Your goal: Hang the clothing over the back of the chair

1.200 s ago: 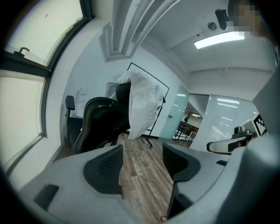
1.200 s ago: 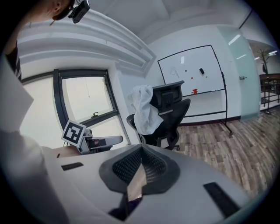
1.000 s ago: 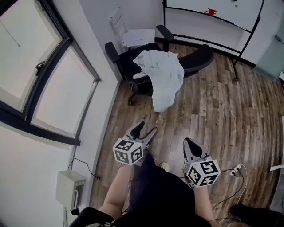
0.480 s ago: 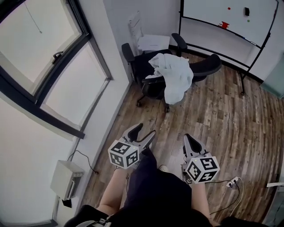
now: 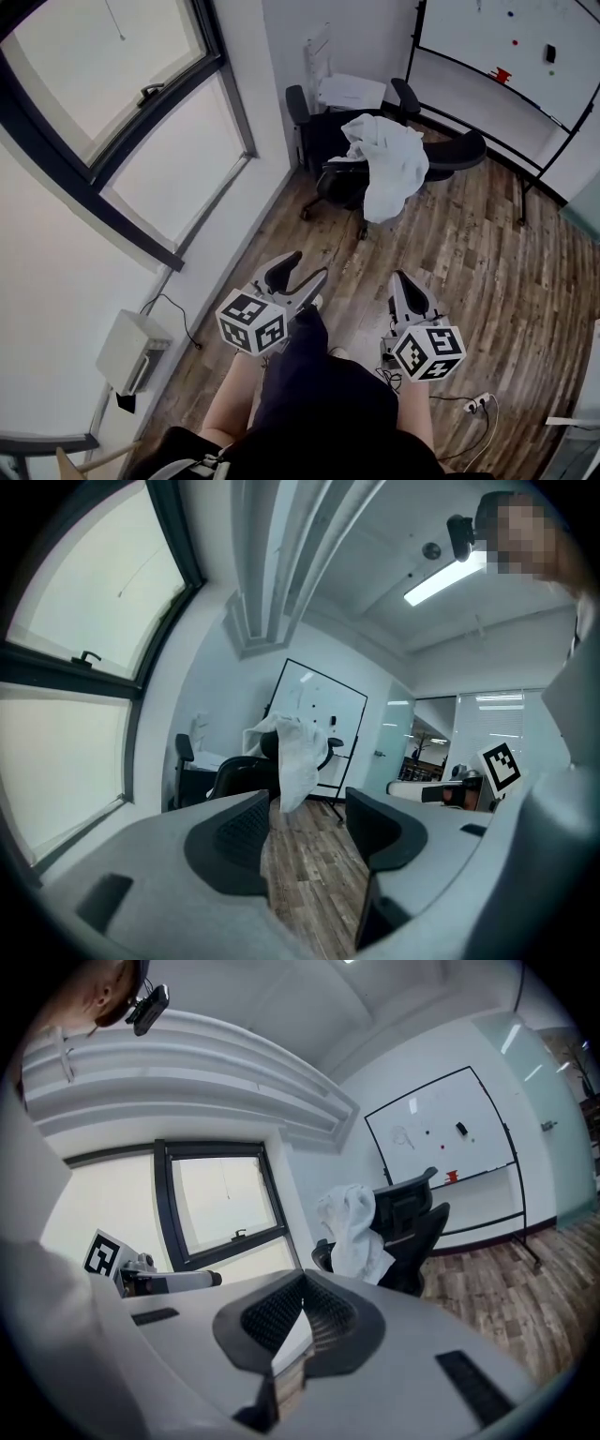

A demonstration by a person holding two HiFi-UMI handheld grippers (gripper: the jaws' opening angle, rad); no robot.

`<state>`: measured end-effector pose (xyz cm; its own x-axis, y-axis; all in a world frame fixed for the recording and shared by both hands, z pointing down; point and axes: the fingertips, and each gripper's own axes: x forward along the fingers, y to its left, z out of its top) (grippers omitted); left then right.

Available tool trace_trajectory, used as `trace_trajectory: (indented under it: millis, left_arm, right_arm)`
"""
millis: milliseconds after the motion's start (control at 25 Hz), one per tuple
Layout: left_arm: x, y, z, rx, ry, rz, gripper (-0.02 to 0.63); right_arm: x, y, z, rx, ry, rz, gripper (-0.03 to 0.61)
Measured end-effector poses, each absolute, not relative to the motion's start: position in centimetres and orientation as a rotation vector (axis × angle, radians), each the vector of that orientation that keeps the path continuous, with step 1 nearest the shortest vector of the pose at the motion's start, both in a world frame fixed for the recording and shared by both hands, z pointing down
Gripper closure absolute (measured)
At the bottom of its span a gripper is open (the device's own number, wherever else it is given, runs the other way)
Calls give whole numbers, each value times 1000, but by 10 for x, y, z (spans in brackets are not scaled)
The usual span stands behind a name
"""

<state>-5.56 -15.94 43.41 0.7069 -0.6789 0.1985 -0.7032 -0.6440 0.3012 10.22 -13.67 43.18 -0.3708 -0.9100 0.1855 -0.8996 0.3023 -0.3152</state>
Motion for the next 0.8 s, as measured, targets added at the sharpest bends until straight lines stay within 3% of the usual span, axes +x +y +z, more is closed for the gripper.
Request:
trace_trajectory:
  millis: [120, 240, 320, 800]
  left_arm:
    - [-61, -158, 430, 2554, -1124, 91, 436]
    - [-70, -160, 429, 2542, -1204, 104, 551]
    - [-74, -161, 429, 2536, -1240, 120, 588]
    - [-74, -169, 439, 2560, -1234, 181, 607]
  right_arm:
    - [97, -137, 431, -1724, 2517, -576, 577]
    - [94, -138, 431, -1726, 2533, -558, 578]
    - [94, -138, 431, -1730, 2542, -557, 578]
    - [105, -137, 446, -1846, 2539, -556, 578]
